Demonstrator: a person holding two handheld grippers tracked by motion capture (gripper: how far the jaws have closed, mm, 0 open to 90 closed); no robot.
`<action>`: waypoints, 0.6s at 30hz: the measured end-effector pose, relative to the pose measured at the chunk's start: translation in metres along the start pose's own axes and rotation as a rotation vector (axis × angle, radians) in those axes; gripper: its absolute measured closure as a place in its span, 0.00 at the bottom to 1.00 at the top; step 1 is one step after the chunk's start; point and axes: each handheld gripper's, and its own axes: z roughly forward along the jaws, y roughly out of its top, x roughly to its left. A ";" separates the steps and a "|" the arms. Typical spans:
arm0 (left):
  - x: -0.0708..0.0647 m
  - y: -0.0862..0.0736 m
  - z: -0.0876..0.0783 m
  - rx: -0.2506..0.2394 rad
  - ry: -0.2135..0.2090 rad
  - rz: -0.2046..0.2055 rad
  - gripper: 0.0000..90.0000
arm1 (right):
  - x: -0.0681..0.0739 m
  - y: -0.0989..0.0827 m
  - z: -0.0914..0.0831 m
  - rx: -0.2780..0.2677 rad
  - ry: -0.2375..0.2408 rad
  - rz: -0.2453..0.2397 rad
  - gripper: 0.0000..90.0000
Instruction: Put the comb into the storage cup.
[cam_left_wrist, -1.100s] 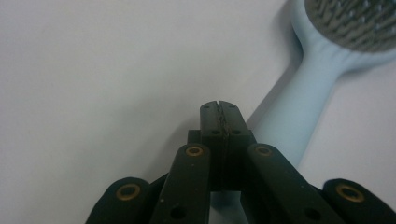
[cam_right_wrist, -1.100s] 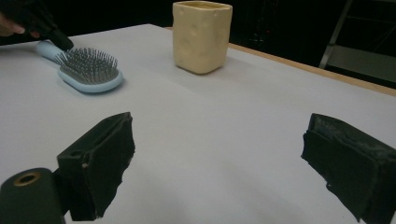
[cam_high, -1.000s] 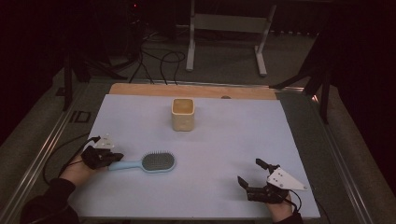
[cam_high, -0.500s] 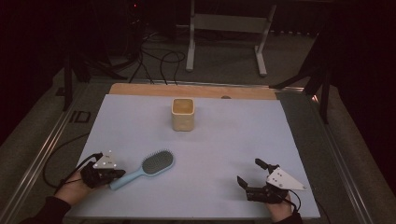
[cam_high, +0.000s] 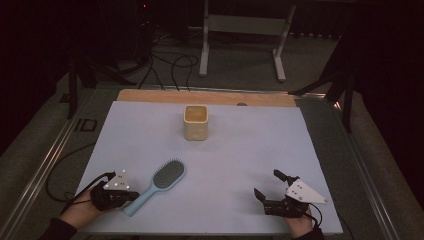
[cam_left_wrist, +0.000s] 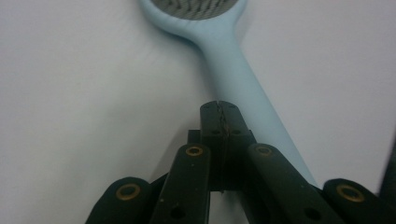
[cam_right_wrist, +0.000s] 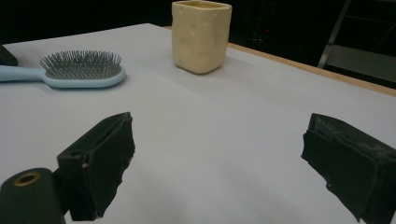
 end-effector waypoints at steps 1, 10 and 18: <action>-0.001 0.000 0.000 0.003 0.001 -0.002 1.00 | 0.000 0.000 0.000 0.000 -0.003 0.002 0.10; 0.002 0.006 -0.009 0.015 0.048 -0.067 1.00 | 0.000 0.000 0.000 0.001 -0.003 0.000 0.10; 0.001 0.016 -0.013 0.033 0.093 -0.168 1.00 | 0.000 0.000 0.001 0.001 -0.001 -0.001 0.10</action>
